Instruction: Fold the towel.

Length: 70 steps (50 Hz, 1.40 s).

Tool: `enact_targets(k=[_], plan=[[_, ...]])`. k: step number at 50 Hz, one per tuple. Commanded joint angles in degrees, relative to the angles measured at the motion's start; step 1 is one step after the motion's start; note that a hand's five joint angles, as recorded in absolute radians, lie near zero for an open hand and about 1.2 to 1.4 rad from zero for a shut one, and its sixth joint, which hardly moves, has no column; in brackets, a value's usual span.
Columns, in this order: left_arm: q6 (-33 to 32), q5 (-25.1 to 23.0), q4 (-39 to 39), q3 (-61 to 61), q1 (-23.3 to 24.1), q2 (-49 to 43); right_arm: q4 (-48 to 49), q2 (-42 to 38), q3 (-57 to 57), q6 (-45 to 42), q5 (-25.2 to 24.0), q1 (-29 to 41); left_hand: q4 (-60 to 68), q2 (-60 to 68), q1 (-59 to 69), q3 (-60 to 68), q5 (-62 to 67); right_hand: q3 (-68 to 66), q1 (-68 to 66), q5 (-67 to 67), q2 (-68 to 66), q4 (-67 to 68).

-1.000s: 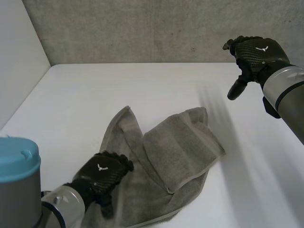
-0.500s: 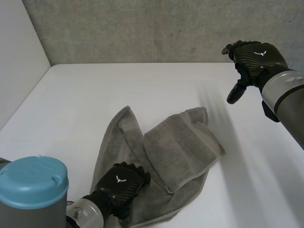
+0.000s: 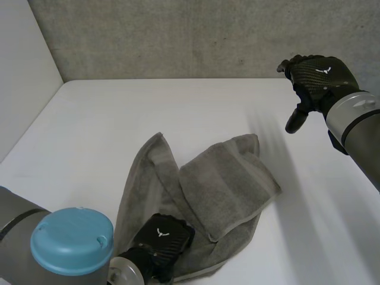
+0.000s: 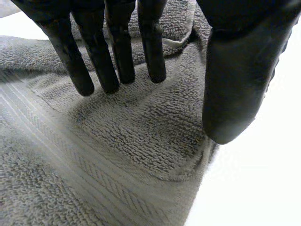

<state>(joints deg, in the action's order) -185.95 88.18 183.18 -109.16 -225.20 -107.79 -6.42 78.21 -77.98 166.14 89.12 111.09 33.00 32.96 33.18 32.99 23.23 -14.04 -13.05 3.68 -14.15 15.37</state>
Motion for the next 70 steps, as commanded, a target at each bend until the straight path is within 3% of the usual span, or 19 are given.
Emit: enact_targets(k=[1, 47, 52, 54, 63, 66, 68, 70], plan=[[0.0, 1.6, 1.6, 0.6, 0.6, -1.0, 0.0, -0.1, -0.2, 0.1, 0.0, 0.0, 9.2, 9.2, 9.0, 9.2, 8.9, 4.0, 3.0, -3.7, 4.1, -5.4], [0.9, 3.0, 1.6, 0.6, 4.6, -3.2, 0.1, -1.0, -0.5, 0.0, -0.1, -0.1, 11.0, 11.1, 10.8, 11.0, 10.8, 4.0, 3.0, -3.7, 4.1, -5.4], [0.9, 3.0, 1.8, 0.8, 4.7, -4.0, 0.2, -1.0, -0.7, -0.1, -0.1, -0.1, 24.0, 24.0, 23.8, 24.0, 23.7, 4.0, 3.0, -3.7, 4.1, -5.4], [0.9, 3.0, 1.8, 1.4, 4.6, -4.0, 0.2, -1.1, -0.8, -0.7, 0.0, -0.1, 46.9, 46.9, 46.7, 46.9, 46.6, 4.0, 3.0, -3.7, 4.1, -5.4], [0.8, 5.0, 1.8, 6.6, 3.6, 0.5, -0.5, -1.3, -0.9, -1.2, -0.4, 0.0, 47.0, 47.0, 46.8, 47.0, 46.8, 4.0, 3.0, -3.7, 4.1, -5.4], [0.5, 5.2, 1.7, 9.8, 1.2, 3.9, -1.4, -1.5, -1.1, -1.3, -3.0, 0.1, 47.0, 47.0, 46.8, 47.0, 46.8, 4.0, 3.0, -3.7, 4.1, -5.4], [0.3, 5.2, 1.6, 11.3, -0.9, 5.0, -5.4, -2.1, -1.3, -1.5, -8.1, 0.0, 47.0, 47.0, 46.8, 47.0, 46.8, 4.0, 3.0, -3.7, 4.1, -5.4], [0.4, 4.6, 1.6, 13.7, -5.6, 6.6, -8.7, -2.4, -0.9, -2.0, -11.0, 0.0, 47.0, 47.0, 46.8, 47.0, 46.8, 4.0, 3.0, -3.7, 4.1, -5.4]])
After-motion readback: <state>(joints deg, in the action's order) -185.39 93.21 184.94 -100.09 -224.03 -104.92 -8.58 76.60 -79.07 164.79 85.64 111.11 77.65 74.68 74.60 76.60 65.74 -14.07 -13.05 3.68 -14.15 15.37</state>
